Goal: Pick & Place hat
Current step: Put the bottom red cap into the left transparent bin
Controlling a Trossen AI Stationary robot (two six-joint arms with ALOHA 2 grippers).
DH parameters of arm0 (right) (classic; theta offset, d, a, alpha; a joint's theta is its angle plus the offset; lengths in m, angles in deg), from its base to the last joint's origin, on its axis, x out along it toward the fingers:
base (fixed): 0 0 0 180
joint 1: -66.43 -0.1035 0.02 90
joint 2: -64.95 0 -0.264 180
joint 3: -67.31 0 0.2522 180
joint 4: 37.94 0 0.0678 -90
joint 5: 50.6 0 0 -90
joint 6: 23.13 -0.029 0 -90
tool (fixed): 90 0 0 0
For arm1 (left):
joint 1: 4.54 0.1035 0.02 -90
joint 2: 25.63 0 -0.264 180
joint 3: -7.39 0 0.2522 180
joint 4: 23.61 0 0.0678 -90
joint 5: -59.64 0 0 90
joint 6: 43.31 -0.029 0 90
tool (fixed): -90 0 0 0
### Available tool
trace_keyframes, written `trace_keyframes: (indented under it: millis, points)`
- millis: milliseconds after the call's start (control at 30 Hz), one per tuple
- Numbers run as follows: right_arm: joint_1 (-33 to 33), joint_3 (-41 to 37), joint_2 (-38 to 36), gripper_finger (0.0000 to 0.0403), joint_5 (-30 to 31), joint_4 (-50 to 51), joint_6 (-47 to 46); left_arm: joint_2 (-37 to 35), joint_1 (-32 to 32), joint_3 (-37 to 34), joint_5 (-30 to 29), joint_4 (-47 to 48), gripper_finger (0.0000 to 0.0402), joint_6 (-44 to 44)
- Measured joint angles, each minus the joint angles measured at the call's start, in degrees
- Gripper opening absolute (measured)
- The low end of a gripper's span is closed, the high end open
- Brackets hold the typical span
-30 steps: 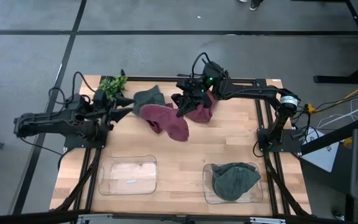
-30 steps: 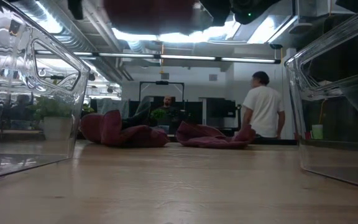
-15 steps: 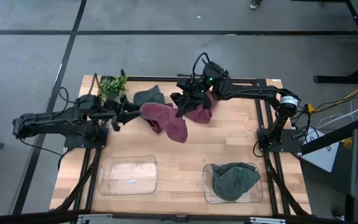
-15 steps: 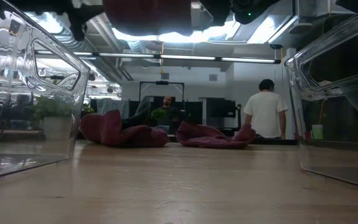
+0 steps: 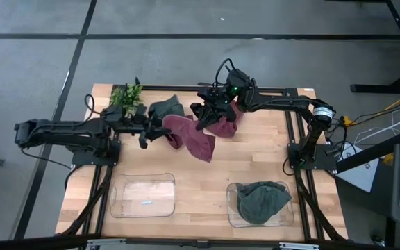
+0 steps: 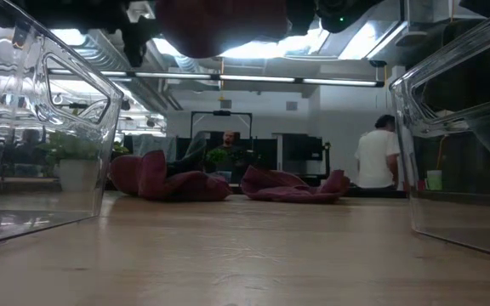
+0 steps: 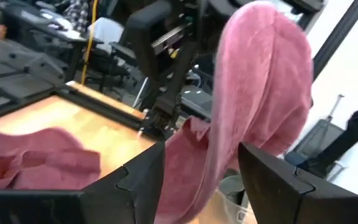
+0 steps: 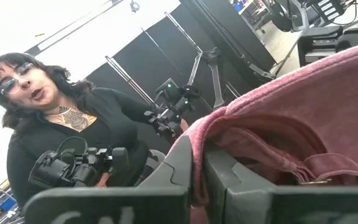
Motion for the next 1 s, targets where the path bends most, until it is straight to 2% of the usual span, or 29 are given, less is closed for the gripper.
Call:
trace_keyframes:
  millis: [167, 433, 567, 800, 900, 1000]
  points:
    - [0.0, 0.0, 0.0, 0.0014, 0.0, 0.0, 0.0, 0.8, 0.0, 0.0, 3.1, -3.9, 0.0157, -0.2]
    - [0.0, 0.0, 0.0, 0.0016, 0.9, 0.0, -0.1, 0.6, 0.0, 0.0, 11.7, -3.9, 0.0018, -0.5]
    - [0.0, 0.0, 0.0, 0.0041, 1.4, 0.0, -3.7, 0.6, 0.1, 0.0, 13.3, -3.9, 0.0010, 0.5]
    - [0.6, 0.0, 0.0, 0.0150, -2.3, 2.8, -6.4, -0.1, 0.1, 0.0, 14.8, -2.8, 0.0007, 4.4]
    - [2.4, 0.0, 0.0, 0.0197, -6.2, 5.2, -3.6, -0.8, 0.1, 0.0, 14.0, -2.1, 0.0007, 9.0]
    - [4.5, 0.0, 0.0, 0.0226, -7.4, 5.7, -3.4, -1.5, 0.1, 0.0, 10.9, -2.0, 0.0007, 17.0]
